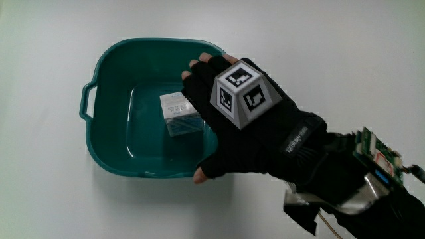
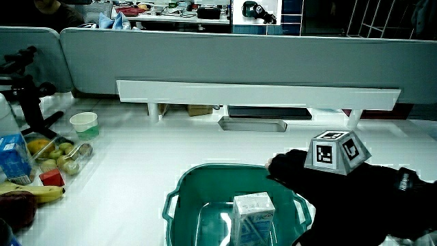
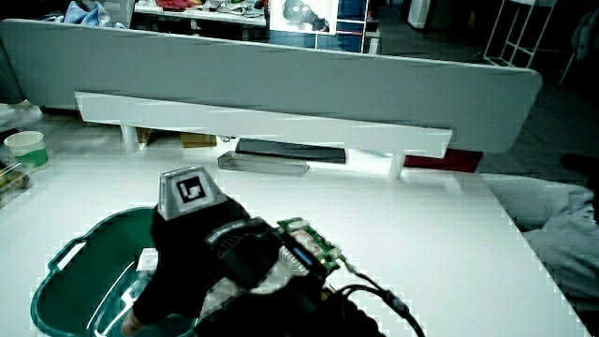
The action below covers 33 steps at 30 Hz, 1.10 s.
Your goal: Pick milk from plate
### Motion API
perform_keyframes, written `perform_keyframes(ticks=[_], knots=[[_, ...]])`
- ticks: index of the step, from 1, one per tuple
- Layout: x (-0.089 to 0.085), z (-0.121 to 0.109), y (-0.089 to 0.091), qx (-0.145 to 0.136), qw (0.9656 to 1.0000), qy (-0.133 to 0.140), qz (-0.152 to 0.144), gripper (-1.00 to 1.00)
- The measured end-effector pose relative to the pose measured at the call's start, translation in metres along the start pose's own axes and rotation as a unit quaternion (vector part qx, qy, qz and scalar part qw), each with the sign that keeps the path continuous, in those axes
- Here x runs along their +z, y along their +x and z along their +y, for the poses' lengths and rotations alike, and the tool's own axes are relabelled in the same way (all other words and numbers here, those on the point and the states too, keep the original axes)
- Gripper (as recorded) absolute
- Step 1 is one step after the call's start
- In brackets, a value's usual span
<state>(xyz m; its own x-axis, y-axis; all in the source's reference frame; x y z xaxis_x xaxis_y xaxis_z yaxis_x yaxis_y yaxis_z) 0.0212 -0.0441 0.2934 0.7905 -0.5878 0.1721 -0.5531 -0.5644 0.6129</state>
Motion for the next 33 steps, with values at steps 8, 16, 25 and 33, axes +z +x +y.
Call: perform_keyframes(ticks=[8, 16, 25, 33], knots=[[0.001, 0.024, 0.006, -0.004, 0.9996, -0.019, 0.022, 0.00], [-0.008, 0.047, 0.015, -0.007, 0.9978, -0.042, 0.052, 0.00], [-0.022, 0.068, 0.021, -0.009, 0.9961, -0.051, 0.072, 0.00], [-0.031, 0.080, 0.020, -0.007, 0.9955, -0.061, 0.073, 0.00]])
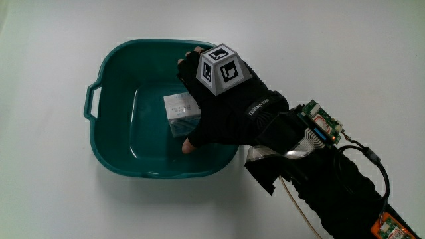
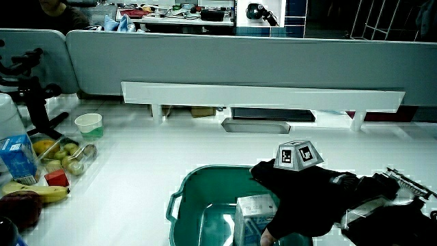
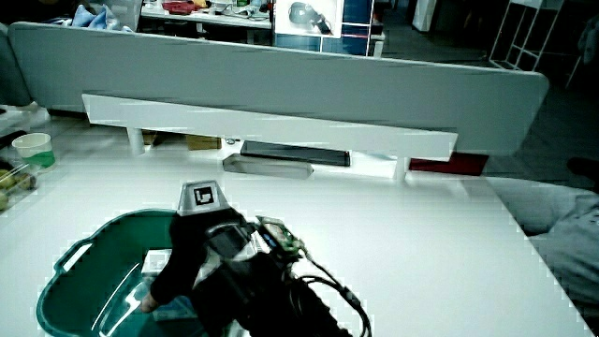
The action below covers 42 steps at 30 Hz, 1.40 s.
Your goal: Pick milk from plate
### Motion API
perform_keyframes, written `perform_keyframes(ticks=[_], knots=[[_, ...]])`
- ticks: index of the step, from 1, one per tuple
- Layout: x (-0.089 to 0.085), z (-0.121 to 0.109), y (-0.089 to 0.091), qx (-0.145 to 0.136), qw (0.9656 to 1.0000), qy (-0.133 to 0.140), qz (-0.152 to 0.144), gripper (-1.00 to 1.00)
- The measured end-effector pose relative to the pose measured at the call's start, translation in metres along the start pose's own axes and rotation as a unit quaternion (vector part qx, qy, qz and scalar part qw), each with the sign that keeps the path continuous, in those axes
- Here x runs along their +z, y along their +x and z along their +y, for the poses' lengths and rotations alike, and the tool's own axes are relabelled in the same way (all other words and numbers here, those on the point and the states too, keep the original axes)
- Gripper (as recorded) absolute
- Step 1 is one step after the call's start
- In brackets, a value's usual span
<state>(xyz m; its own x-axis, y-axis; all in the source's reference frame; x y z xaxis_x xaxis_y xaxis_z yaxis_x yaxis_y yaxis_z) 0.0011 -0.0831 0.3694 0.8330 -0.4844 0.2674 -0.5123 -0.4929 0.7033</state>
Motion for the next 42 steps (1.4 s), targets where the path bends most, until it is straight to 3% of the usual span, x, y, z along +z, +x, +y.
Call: perform_keyframes(ticks=[8, 12, 25, 31, 36, 42], knots=[[-0.0011, 0.0024, -0.0010, 0.011, 0.9997, 0.022, 0.002, 0.07], [-0.0020, 0.0029, 0.0021, 0.018, 0.9986, 0.050, 0.007, 0.16], [-0.0014, 0.0046, 0.0054, 0.025, 0.9972, 0.067, 0.022, 0.47], [-0.0020, 0.0067, 0.0063, 0.029, 0.9972, 0.063, 0.027, 0.60], [-0.0015, 0.0074, 0.0043, 0.032, 0.9976, 0.059, 0.013, 0.72], [-0.0010, 0.0048, 0.0017, 0.040, 0.9962, 0.077, -0.002, 0.86]])
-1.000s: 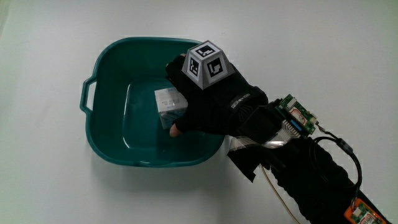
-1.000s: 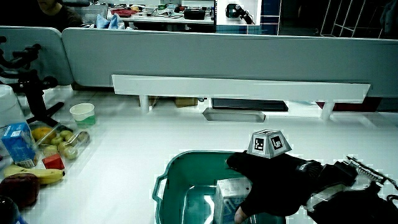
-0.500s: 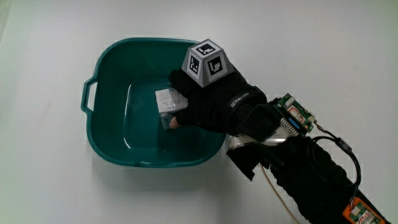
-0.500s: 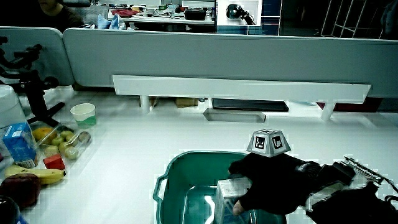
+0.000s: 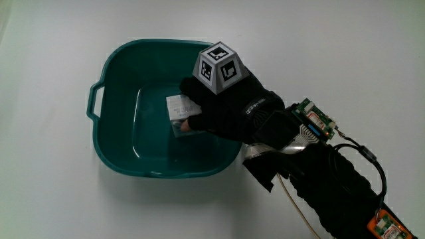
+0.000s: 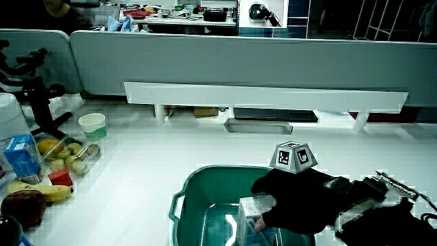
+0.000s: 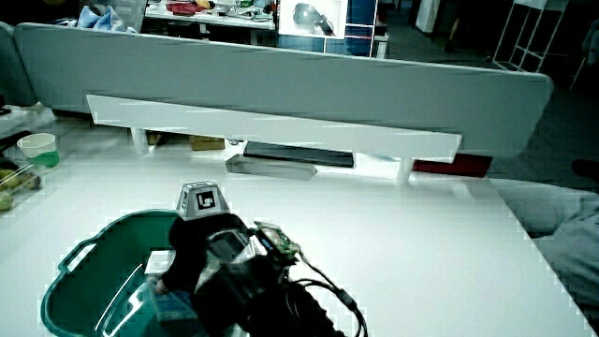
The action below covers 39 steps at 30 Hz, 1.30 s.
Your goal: Pick milk from plate
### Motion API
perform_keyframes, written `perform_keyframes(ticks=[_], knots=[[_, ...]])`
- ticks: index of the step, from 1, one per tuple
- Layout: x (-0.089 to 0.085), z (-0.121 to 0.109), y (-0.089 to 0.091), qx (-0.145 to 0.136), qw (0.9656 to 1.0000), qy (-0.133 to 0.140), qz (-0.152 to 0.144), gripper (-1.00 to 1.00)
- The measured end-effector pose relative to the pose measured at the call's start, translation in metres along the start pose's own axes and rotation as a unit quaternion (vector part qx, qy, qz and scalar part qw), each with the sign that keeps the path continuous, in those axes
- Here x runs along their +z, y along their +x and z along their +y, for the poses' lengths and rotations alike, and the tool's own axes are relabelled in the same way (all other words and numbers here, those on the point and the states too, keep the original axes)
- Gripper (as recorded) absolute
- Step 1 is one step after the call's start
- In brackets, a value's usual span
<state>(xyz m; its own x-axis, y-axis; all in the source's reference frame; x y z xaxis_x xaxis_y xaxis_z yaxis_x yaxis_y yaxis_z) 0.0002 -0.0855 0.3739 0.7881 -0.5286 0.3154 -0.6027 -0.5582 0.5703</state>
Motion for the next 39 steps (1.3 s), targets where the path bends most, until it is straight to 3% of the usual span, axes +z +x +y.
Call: perform_keyframes(ticks=[6, 10, 17, 19, 26, 32, 33, 34, 35, 37, 38, 39], knots=[[0.002, -0.005, -0.005, 0.011, 0.9998, 0.016, -0.009, 1.00], [0.005, -0.008, -0.007, 0.024, 0.9995, 0.021, 0.002, 1.00], [0.025, -0.029, -0.013, 0.037, 0.9983, 0.044, -0.006, 1.00], [0.033, -0.036, -0.015, 0.033, 0.9974, 0.061, -0.017, 1.00], [0.044, -0.053, -0.010, 0.030, 0.9976, 0.060, -0.015, 1.00], [0.053, -0.074, -0.005, 0.016, 0.9961, 0.083, -0.023, 1.00], [0.053, -0.077, -0.004, 0.029, 0.9966, 0.075, -0.020, 1.00], [0.053, -0.080, -0.003, 0.014, 0.9955, 0.089, -0.027, 1.00], [0.054, -0.084, -0.001, 0.020, 0.9950, 0.095, -0.022, 1.00], [0.056, -0.092, 0.002, 0.007, 0.9946, 0.100, -0.027, 1.00], [0.057, -0.096, 0.003, 0.030, 0.9958, 0.086, -0.008, 1.00], [0.057, -0.098, 0.006, 0.030, 0.9960, 0.084, -0.006, 1.00]])
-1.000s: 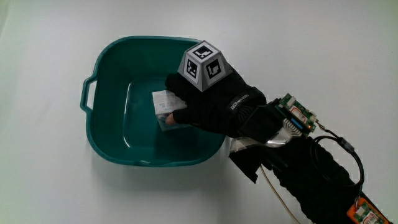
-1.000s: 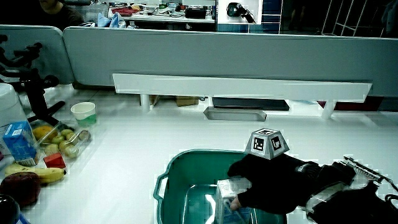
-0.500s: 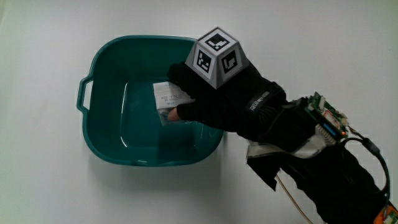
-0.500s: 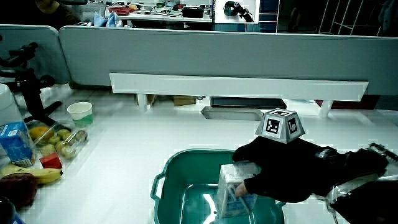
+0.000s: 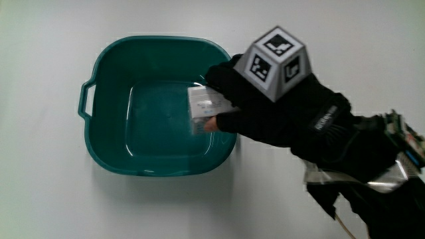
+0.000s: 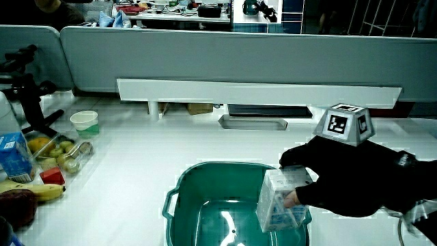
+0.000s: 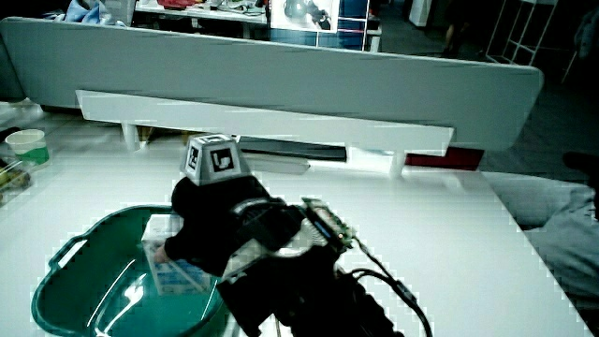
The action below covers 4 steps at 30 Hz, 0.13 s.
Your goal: Pick milk from plate
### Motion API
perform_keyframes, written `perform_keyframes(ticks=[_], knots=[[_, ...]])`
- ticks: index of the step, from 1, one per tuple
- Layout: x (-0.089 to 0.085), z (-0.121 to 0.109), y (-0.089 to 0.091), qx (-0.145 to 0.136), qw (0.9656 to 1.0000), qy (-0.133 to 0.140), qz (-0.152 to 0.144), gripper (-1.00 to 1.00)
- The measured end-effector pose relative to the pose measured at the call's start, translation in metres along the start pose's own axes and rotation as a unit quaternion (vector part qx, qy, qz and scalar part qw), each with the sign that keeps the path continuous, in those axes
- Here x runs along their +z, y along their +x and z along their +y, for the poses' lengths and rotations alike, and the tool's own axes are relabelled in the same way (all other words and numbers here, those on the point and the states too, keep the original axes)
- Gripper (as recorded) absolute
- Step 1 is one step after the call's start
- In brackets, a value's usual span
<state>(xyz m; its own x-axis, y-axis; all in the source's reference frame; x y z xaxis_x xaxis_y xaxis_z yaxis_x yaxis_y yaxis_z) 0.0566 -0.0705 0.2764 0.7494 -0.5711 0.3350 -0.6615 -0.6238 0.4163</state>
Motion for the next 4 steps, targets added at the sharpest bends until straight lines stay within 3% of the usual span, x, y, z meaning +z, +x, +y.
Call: perform_keyframes(ticks=[4], knots=[[0.0005, -0.0104, 0.0103, -0.003, 0.9999, -0.008, 0.008, 1.00]])
